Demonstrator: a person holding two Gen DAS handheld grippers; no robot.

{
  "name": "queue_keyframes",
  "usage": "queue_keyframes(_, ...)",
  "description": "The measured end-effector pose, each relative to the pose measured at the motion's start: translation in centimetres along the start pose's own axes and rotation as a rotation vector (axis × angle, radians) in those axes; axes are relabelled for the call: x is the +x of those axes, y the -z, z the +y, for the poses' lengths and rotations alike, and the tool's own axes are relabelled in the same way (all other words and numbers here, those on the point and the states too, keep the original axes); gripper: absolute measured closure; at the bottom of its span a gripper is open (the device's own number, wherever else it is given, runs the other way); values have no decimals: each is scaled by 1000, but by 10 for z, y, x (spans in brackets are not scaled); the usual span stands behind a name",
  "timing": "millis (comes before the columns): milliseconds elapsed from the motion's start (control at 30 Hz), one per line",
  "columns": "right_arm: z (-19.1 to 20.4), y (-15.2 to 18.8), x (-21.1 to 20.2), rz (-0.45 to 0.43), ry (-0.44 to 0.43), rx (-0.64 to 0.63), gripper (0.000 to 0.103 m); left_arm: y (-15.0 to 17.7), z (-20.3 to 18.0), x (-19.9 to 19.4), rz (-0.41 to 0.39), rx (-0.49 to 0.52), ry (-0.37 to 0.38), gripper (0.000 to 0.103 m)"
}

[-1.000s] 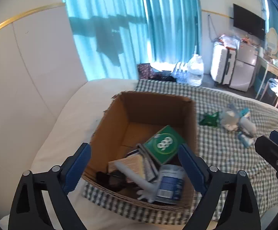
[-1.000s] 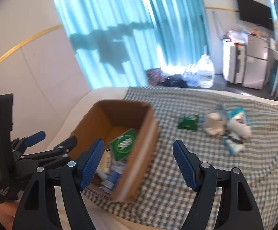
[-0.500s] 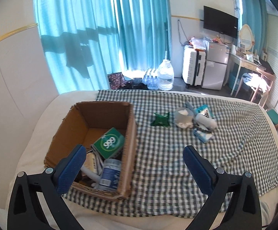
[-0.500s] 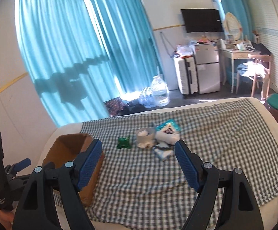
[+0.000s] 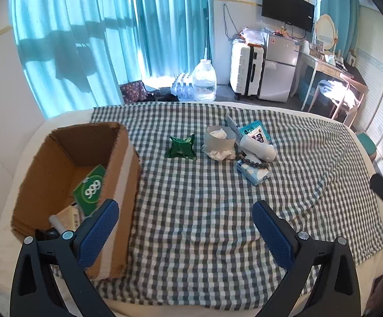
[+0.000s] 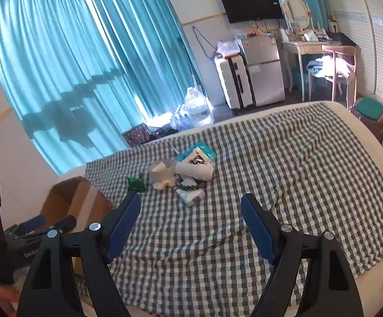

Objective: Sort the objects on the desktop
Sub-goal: 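Move both tools back over the table toward the remaining items, then grasp the white cylindrical device with the right tool while the left tool grasps the green snack bag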

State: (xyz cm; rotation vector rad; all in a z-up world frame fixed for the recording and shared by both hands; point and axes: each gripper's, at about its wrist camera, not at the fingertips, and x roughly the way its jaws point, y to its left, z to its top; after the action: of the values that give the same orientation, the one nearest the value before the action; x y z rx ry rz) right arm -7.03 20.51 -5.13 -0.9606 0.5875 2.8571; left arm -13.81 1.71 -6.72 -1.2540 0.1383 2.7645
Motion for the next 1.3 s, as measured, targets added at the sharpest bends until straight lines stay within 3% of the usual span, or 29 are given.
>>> queue_keyframes(467, -4, -21, 141, 159, 22, -80, 25, -29, 0, 132, 100, -115, 17, 0)
queue_keyframes(767, -3, -34, 240, 243, 43, -127, 25, -58, 3, 221, 116, -79, -5, 0)
queue_keyframes(1000, -15, -32, 289, 312, 52, -157, 25, -62, 10, 275, 149, -52, -44, 0)
queue_keyframes(1300, -15, -27, 330, 372, 1, -203, 24, -64, 19, 319, 208, -99, 3, 0)
